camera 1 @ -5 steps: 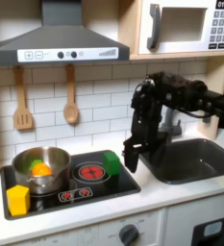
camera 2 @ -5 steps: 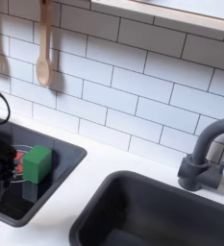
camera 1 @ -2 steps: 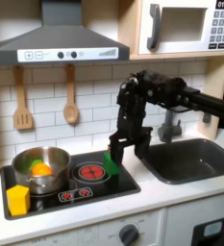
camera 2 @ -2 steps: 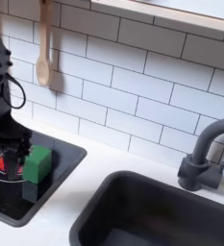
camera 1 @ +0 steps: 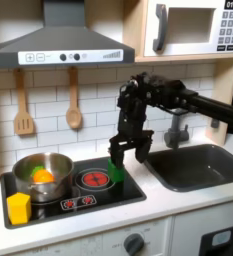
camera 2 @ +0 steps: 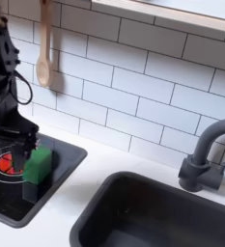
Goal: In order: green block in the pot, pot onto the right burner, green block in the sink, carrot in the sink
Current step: 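Put the green block in the pot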
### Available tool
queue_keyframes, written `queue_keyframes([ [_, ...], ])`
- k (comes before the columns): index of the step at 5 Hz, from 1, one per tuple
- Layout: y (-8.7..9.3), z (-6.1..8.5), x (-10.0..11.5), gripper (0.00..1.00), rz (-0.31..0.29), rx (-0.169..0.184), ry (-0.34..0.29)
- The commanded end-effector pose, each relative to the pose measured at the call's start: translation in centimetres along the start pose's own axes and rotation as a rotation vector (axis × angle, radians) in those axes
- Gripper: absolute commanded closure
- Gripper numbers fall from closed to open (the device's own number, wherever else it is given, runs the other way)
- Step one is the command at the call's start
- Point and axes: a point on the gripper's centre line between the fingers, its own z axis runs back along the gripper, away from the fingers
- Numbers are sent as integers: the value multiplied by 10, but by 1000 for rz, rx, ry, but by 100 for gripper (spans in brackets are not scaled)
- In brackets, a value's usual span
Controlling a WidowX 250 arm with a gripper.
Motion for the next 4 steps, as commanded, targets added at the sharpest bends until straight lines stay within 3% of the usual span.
queue_keyframes([
  [1,-7,-5,22,0,-13,-2,-9],
  [4,-5,-25,41,0,-22,-5,1],
])
